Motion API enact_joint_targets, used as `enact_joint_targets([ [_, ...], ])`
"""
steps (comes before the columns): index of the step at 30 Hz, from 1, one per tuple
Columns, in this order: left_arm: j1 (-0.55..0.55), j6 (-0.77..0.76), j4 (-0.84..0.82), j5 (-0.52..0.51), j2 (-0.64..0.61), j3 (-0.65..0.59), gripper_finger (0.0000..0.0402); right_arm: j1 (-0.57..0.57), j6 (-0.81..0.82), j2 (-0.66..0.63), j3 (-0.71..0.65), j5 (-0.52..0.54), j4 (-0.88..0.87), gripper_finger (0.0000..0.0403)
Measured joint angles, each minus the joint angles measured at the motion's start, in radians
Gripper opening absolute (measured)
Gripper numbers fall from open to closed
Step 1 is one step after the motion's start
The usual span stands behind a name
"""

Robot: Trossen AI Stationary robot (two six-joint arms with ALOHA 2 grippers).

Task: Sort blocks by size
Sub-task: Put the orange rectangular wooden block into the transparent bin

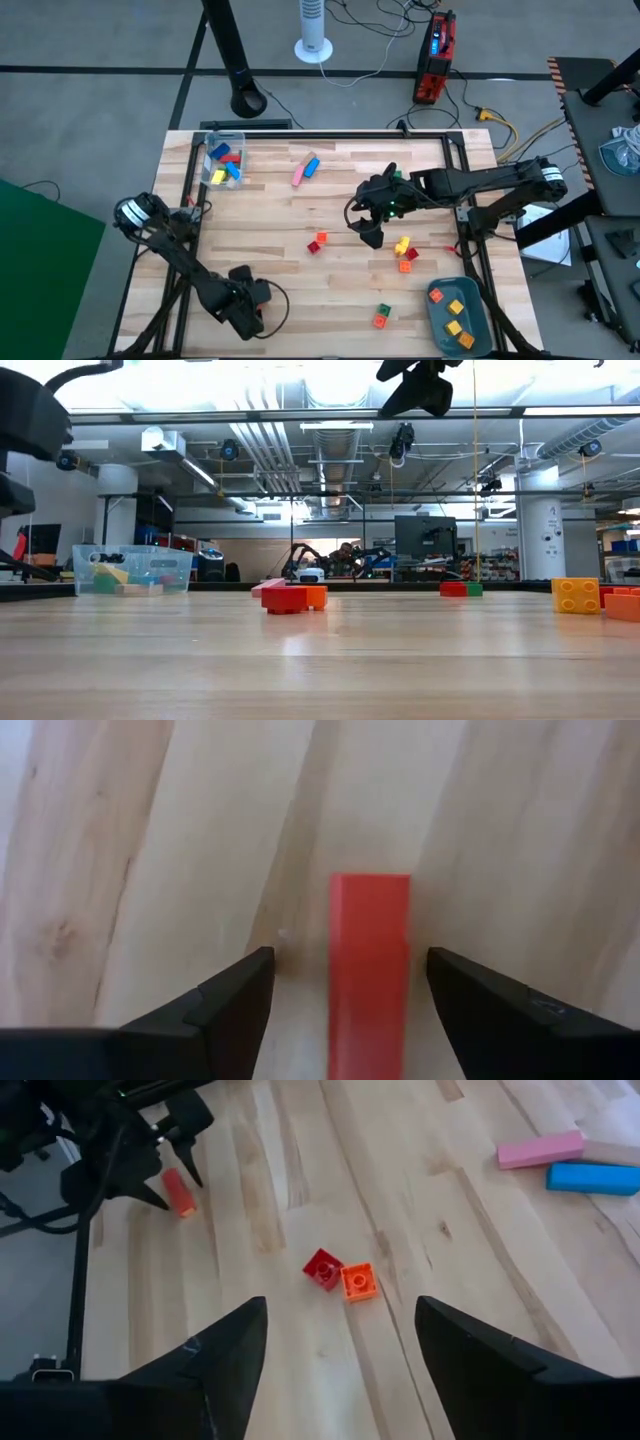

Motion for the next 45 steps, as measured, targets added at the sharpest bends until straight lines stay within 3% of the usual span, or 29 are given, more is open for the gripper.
enact_joint_targets([
  [7,0.000,-0.014,0.044,-0.007,-0.006,-0.038,0.0201,0.000,-0.014,0.000,-0.001,0.000,0.000,0.0248],
  [18,0.000,0.002,0.050,-0.009,-0.005,-0.044,0.0086,-0.003,-0.056,0.003,-0.001,0.052,0.001,0.0257],
  [25,0.003,-0.062,0.055,-0.023,-0.027,-0.048,0.0085,-0.030,-0.066,0.003,-0.001,0.053,0.001,0.0242],
  [29,0.039,-0.135,0.004,-0.023,-0.107,-0.042,0.0085,-0.050,-0.079,0.003,-0.001,0.052,0.001,0.0236],
  [37,0.310,-0.137,-0.215,-0.054,-0.364,-0.016,0.0085,-0.113,-0.114,0.003,-0.001,0.051,0.046,0.0242],
  [45,0.814,0.124,-0.382,-0.054,-0.582,-0.025,0.0085,-0.224,-0.095,0.003,-0.001,-0.009,0.114,0.0230],
])
